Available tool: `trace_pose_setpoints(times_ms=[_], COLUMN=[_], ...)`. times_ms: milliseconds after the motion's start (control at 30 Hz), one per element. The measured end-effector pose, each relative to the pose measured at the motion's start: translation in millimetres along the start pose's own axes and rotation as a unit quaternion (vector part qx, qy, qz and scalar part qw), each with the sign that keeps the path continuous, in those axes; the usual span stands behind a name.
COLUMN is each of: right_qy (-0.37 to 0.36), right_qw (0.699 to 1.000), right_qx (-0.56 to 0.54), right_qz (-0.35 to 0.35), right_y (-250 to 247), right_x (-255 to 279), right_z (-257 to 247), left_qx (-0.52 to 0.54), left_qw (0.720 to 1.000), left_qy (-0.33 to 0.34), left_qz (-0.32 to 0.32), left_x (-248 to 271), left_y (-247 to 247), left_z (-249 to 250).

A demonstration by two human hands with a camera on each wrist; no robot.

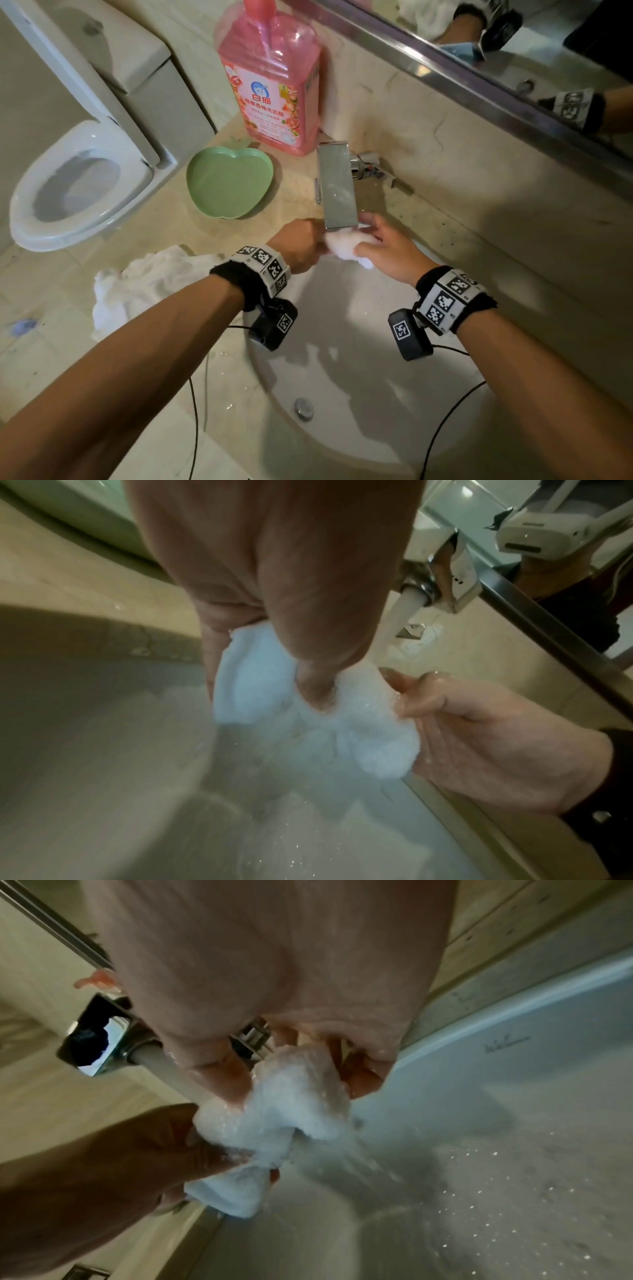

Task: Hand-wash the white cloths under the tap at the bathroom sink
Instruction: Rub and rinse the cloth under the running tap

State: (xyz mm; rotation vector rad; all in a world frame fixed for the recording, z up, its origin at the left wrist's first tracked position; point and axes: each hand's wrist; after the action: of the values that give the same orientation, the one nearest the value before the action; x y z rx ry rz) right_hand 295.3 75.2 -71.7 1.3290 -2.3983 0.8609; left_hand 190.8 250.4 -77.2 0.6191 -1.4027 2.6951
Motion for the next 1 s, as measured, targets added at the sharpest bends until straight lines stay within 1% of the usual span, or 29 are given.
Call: trace_pose_setpoints(times_ms=[67, 133, 167, 267, 333, 367, 400, 467, 500, 567, 633, 700, 733, 800, 900, 1000], right_qy=[0.017, 0.013, 0.001, -0.047, -0.071, -0.079, -0.087, -0.093, -0.091, -0.092, -0.105, -0.104, -0.095, -0.074, -0.063, -0.079], right_qw=[1.000, 0.998, 0.998, 0.991, 0.984, 0.979, 0.973, 0.967, 0.966, 0.967, 0.969, 0.978, 0.983, 0.987, 0.981, 0.964], right_qx=[0.020, 0.052, 0.067, 0.122, 0.165, 0.188, 0.210, 0.236, 0.238, 0.234, 0.217, 0.176, 0.155, 0.140, 0.185, 0.253], right_qz=[-0.008, -0.014, -0.014, 0.003, 0.020, 0.026, 0.032, 0.038, 0.041, 0.048, 0.049, 0.031, 0.013, -0.019, -0.012, -0.013], right_y=[-1.6, -0.7, 0.4, 1.4, 0.2, -1.0, -2.2, -3.4, -2.3, 2.3, 8.2, 14.1, 16.7, 21.9, 31.4, 39.3], right_x=[0.7, 1.6, 2.9, 6.3, 6.8, 6.9, 7.0, 7.1, 7.5, 6.1, 2.8, -1.2, -2.7, -6.0, -10.1, -13.1], right_z=[4.0, 8.0, 9.3, 9.2, 5.8, 3.1, 1.0, -2.6, -4.8, -7.2, -8.2, -10.9, -12.8, -17.5, -24.0, -29.8], left_qx=[0.015, 0.010, 0.019, 0.113, 0.099, 0.077, 0.035, -0.058, -0.068, -0.038, -0.001, 0.045, 0.062, 0.055, 0.023, 0.028], left_qw=[1.000, 1.000, 1.000, 0.991, 0.989, 0.990, 0.993, 0.996, 0.997, 0.998, 0.998, 0.995, 0.995, 0.997, 0.997, 0.995], left_qy=[-0.004, -0.005, -0.007, -0.003, -0.021, -0.025, -0.018, 0.005, 0.012, 0.020, 0.006, -0.007, -0.008, -0.032, -0.068, -0.096], left_qz=[0.018, 0.004, -0.010, -0.074, -0.111, -0.118, -0.112, -0.066, -0.045, -0.035, -0.068, -0.090, -0.084, -0.050, -0.010, 0.000], left_x=[-1.3, -2.9, -3.4, -8.6, -12.5, -13.6, -12.9, -7.8, -4.6, 1.6, 9.2, 19.0, 24.4, 35.4, 45.6, 47.4], left_y=[3.4, 5.9, 7.3, 9.8, 11.9, 13.6, 14.6, 14.8, 13.6, 8.9, 0.8, -5.9, -7.4, -9.4, -10.4, -8.2], left_z=[2.9, 4.3, 4.2, 8.1, 10.0, 9.0, 7.6, 3.6, 1.8, -2.1, -7.9, -17.3, -22.4, -30.8, -37.4, -37.9])
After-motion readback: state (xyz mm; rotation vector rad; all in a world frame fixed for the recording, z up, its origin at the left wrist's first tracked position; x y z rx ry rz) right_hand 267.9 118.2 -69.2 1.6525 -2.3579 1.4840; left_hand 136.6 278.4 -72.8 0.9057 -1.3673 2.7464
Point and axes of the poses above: each hand's wrist, its own x-axis away from the middle knuckle, its own y-axis out of the palm, z = x × y
